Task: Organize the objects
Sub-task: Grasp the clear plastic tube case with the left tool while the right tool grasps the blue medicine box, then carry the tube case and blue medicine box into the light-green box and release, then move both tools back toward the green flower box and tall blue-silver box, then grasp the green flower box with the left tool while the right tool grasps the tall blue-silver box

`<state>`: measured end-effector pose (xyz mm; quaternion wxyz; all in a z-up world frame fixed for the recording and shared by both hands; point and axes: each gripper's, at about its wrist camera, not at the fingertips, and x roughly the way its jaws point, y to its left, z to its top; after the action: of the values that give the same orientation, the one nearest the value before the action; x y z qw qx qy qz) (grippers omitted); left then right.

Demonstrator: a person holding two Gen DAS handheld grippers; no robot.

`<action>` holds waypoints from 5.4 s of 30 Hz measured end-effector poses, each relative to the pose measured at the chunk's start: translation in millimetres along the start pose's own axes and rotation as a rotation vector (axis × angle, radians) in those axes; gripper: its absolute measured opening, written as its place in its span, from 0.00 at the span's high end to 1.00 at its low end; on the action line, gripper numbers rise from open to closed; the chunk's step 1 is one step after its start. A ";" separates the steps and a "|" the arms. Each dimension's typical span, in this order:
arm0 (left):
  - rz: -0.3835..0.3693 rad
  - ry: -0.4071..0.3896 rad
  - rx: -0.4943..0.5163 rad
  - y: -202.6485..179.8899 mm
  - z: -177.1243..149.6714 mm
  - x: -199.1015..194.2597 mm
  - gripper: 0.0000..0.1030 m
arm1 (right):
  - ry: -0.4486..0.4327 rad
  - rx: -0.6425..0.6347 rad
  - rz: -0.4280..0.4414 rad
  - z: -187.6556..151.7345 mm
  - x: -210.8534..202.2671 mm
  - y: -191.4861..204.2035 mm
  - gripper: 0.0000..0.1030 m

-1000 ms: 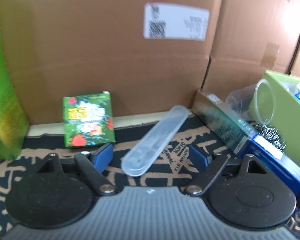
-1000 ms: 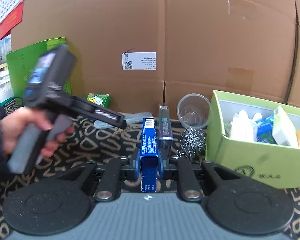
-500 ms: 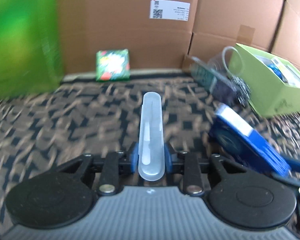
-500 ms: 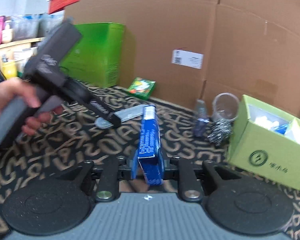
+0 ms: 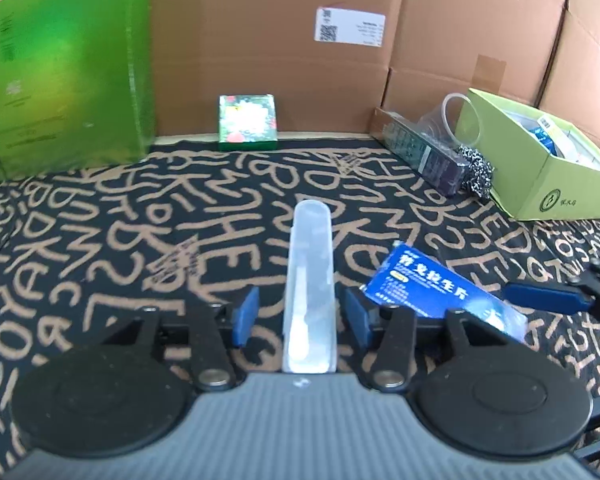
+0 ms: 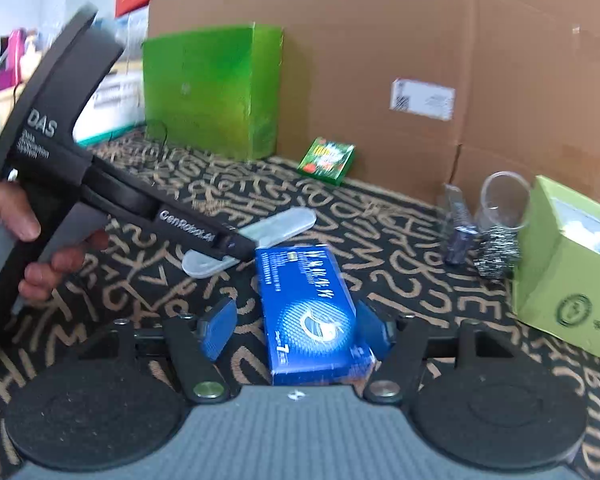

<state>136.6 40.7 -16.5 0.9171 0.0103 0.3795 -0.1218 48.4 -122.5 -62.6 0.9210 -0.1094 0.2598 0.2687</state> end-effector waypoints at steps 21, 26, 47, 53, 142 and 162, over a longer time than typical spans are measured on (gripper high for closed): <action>0.035 0.003 0.074 -15.6 9.0 18.2 0.74 | 0.069 0.134 -0.030 -8.5 12.1 -20.4 0.41; 0.024 0.015 0.049 -18.8 9.8 9.4 0.74 | 0.052 0.169 -0.012 -8.5 2.9 -24.7 0.41; -0.252 -0.227 0.180 -162.5 112.7 -34.5 0.74 | -0.269 0.286 -0.352 25.2 -117.9 -139.3 0.41; -0.262 -0.234 0.200 -211.5 144.0 -7.0 0.74 | -0.292 0.371 -0.496 21.4 -129.5 -200.3 0.41; 0.095 -0.131 -0.111 41.7 86.4 59.9 0.00 | 0.021 0.032 -0.454 70.7 82.1 -80.3 0.47; 0.118 -0.056 -0.195 53.2 105.4 141.0 0.41 | -0.001 -0.236 -0.289 8.6 12.1 -9.0 0.75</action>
<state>318.2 50.2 -43.9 0.9295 -0.0601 0.3626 -0.0304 65.7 -121.8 -61.3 0.9310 -0.2527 0.2075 0.1625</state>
